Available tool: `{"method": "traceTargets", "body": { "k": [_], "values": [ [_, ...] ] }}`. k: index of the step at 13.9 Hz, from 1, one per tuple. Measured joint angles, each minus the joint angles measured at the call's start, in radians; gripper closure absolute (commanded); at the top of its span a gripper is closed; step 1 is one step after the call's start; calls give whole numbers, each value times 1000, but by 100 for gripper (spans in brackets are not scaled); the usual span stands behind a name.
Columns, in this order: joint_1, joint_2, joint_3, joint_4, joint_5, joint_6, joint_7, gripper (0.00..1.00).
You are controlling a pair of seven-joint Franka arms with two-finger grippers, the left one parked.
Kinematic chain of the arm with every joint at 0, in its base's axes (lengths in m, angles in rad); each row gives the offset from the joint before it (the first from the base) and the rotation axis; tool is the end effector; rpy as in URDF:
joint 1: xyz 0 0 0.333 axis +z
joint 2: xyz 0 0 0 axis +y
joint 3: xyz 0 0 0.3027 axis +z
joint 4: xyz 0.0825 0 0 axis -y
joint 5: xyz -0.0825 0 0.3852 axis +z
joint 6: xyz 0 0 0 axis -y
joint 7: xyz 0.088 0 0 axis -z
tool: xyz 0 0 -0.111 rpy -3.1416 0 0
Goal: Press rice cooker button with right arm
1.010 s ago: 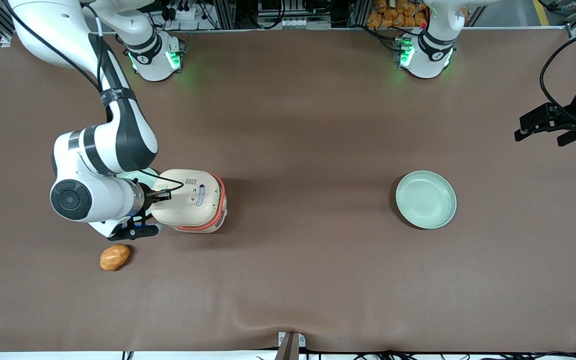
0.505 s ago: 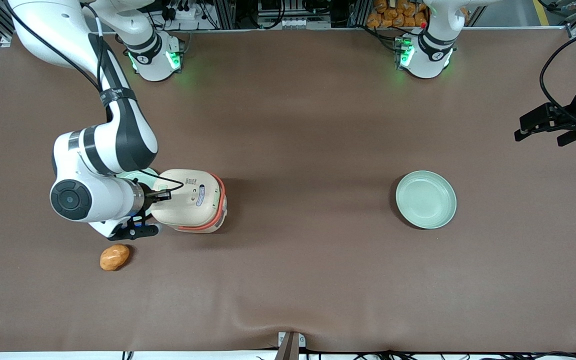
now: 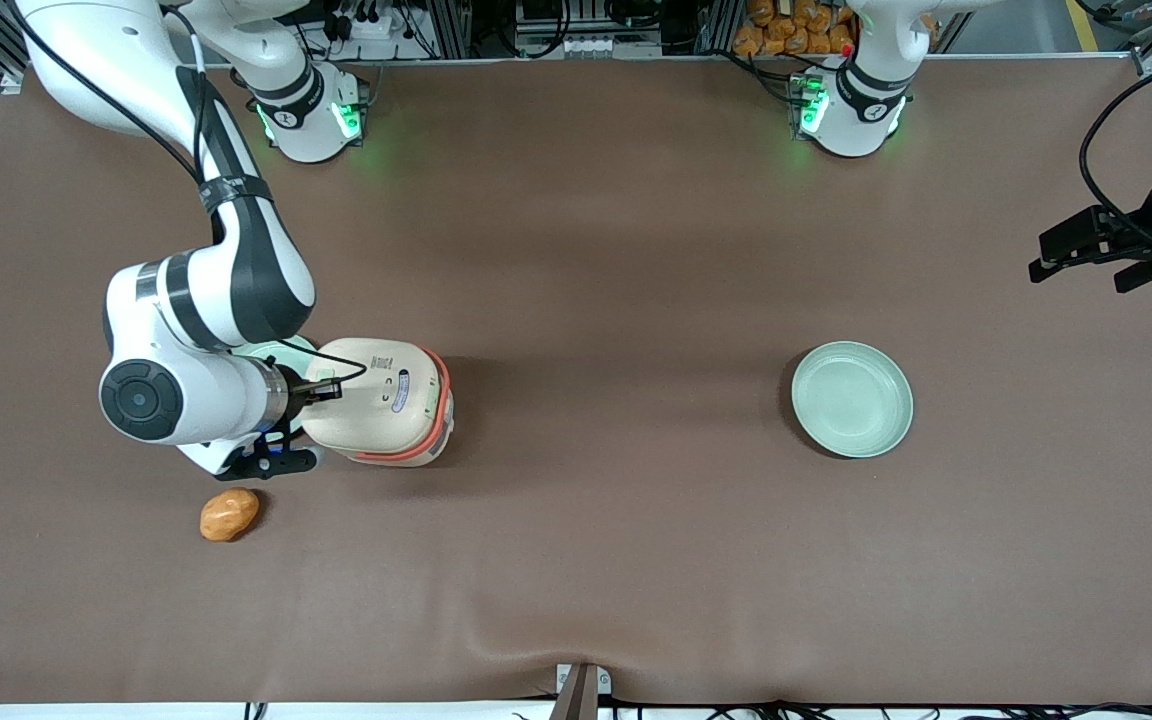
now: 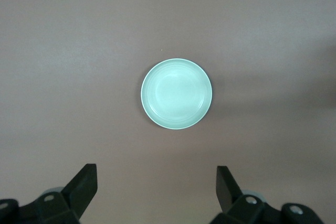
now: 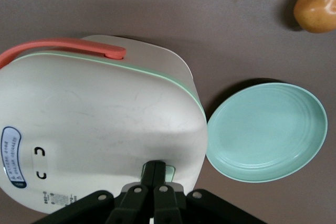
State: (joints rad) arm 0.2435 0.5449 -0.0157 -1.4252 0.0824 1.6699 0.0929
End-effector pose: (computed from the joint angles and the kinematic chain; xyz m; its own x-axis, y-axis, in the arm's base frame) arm 0.6463 0.1601 0.3436 0.9466 0.1159 -0.3009 0.1089 -0.9932 -0.0400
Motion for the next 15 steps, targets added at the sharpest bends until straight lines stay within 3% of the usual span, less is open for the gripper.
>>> {"method": "traceTargets", "body": {
  "k": [15],
  "values": [
    [0,-3,-5,-6,-2,-34,0,100]
  ]
}}
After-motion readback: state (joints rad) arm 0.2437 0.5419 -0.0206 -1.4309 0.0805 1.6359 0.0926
